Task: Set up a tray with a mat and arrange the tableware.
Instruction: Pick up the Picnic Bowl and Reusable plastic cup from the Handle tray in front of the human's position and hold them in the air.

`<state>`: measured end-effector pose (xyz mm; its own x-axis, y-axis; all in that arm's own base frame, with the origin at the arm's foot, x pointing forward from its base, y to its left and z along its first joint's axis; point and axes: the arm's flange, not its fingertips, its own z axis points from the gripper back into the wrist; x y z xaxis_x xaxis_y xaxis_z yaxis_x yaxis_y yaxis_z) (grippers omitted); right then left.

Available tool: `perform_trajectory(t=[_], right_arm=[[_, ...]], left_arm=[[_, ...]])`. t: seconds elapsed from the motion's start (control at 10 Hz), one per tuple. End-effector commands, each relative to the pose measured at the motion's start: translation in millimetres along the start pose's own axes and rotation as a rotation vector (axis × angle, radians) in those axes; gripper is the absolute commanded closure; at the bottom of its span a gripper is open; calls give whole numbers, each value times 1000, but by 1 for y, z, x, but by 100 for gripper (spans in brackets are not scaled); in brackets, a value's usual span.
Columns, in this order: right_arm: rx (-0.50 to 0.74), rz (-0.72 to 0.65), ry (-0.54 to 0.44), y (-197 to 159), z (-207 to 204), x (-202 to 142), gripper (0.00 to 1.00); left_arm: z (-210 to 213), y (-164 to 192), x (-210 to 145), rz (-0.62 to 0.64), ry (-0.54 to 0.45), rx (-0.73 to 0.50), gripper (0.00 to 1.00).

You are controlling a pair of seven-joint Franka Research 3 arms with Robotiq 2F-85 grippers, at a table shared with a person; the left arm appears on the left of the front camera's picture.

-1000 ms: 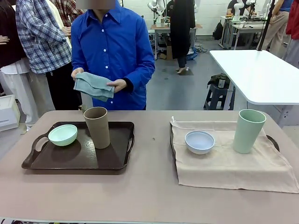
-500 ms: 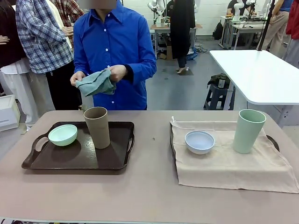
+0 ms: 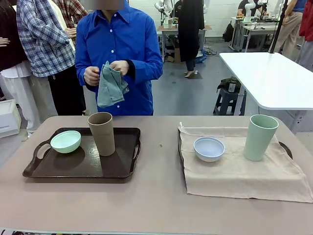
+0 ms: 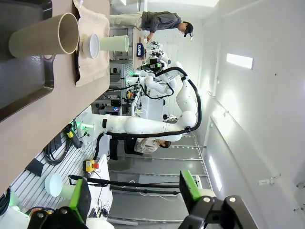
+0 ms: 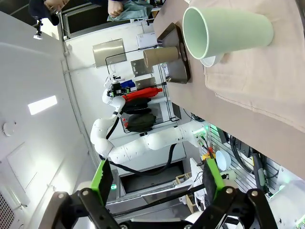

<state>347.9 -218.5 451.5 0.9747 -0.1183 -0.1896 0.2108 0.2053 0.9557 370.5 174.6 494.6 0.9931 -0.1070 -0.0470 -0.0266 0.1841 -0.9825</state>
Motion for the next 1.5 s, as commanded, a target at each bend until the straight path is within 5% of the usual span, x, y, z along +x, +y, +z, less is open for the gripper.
perform_trajectory(t=[0.0,0.1,0.3,0.9,1.2,1.4], right_arm=[[0,0,0,0,0,0,0],[-25,63,-17,17,3,-5,0],[-120,138,-19,61,-22,-9,0],[-476,529,28,170,-190,10,0],[-708,679,-81,166,-282,51,0],[-782,722,-64,147,-334,86,0]], left_arm=[[0,0,-1,14,-9,5,0],[0,0,0,0,0,0,0],[-2,-27,12,63,-125,214,0],[-29,-111,0,203,-256,641,0],[-46,-150,-14,262,-374,784,0],[-61,-159,-9,313,-426,856,0]])
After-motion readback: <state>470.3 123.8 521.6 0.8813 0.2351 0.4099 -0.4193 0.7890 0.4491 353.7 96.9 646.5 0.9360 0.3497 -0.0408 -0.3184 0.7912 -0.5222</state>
